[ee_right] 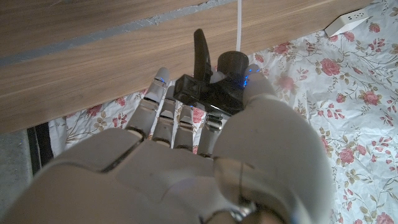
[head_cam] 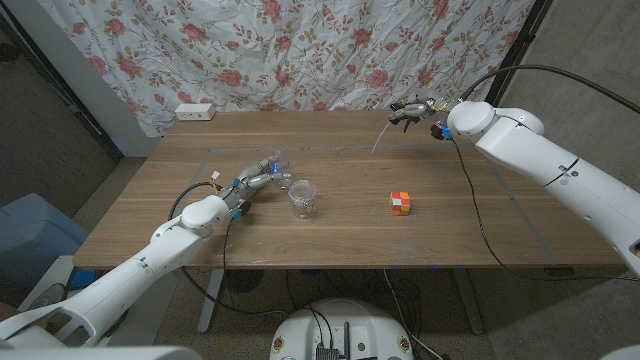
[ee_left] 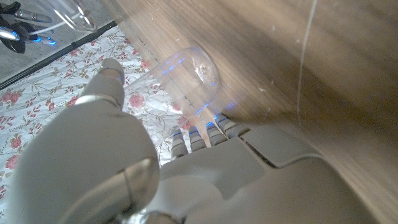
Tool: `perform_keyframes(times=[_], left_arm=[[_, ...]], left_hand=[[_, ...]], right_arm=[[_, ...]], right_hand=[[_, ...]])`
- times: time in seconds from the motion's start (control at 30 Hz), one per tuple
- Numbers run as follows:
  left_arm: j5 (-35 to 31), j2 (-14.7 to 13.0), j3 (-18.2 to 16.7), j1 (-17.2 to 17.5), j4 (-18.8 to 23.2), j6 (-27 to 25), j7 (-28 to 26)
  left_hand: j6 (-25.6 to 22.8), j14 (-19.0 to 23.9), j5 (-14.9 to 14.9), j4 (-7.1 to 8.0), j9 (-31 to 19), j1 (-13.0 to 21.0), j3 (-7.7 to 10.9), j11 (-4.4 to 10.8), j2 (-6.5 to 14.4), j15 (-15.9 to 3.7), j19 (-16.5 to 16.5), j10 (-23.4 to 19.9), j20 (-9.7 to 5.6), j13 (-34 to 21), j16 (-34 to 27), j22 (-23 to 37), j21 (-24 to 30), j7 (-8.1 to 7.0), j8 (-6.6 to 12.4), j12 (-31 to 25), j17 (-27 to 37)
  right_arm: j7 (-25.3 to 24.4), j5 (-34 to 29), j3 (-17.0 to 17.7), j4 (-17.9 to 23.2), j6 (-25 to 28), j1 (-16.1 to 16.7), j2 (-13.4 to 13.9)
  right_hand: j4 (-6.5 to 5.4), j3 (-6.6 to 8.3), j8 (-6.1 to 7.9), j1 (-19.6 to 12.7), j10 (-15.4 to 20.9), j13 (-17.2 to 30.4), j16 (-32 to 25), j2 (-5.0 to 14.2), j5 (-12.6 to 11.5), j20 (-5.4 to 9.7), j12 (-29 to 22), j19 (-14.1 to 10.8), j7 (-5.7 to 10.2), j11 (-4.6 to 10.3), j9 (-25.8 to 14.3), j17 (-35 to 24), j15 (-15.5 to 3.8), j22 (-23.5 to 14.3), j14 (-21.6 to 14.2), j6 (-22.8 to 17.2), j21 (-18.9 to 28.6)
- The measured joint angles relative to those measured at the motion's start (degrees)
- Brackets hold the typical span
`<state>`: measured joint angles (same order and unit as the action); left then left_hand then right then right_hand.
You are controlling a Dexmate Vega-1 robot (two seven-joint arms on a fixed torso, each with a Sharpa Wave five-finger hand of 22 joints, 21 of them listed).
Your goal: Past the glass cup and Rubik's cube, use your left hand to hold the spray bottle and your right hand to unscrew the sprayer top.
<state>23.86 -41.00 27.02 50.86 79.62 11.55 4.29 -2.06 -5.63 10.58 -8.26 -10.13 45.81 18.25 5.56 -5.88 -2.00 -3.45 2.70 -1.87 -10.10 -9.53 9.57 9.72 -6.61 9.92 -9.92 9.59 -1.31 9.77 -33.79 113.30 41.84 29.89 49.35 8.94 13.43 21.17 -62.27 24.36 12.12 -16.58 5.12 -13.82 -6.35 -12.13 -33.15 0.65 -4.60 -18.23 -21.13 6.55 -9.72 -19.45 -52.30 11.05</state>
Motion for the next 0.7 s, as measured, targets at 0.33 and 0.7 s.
perform_keyframes(times=[0.33, 0.7], left_arm=[[2.02, -0.15, -0.34, -0.78, -0.57, 1.1, 3.26], [4.06, -0.69, -1.18, -0.64, -0.05, 1.99, 5.33]], left_hand=[[3.59, -3.91, 0.0, 0.1, 0.0, -1.93, -0.42, -1.28, 0.15, 0.07, -4.77, 4.2, -0.11, -0.01, 0.0, -0.07, -0.18, 1.62, 0.0, 0.0, 0.0], [5.39, -4.19, -0.22, 0.09, 0.16, -3.15, -0.54, -2.3, -0.02, 0.79, -5.96, 5.83, 0.13, -0.01, 0.0, -0.06, -0.18, 2.74, 0.0, 0.0, 0.01]], right_arm=[[-0.27, 0.04, 0.0, 0.17, 0.15, 0.02, -0.15], [-0.6, 0.04, 0.0, 0.94, 0.77, 0.08, -0.12]], right_hand=[[0.0, 0.0, -0.12, 0.0, 0.0, 0.0, 0.0, 0.0, -0.18, 0.0, 0.0, 0.0, 0.0, 0.0, 0.0, 0.0, 0.0, 0.0, 0.0, 0.0, 0.0], [0.0, 0.0, -0.24, 0.0, 0.0, 0.0, 0.0, 0.0, -0.18, 0.23, 0.0, 0.23, 0.0, 0.0, 0.0, -0.23, 0.0, 0.0, 0.0, 0.0, 0.0]])
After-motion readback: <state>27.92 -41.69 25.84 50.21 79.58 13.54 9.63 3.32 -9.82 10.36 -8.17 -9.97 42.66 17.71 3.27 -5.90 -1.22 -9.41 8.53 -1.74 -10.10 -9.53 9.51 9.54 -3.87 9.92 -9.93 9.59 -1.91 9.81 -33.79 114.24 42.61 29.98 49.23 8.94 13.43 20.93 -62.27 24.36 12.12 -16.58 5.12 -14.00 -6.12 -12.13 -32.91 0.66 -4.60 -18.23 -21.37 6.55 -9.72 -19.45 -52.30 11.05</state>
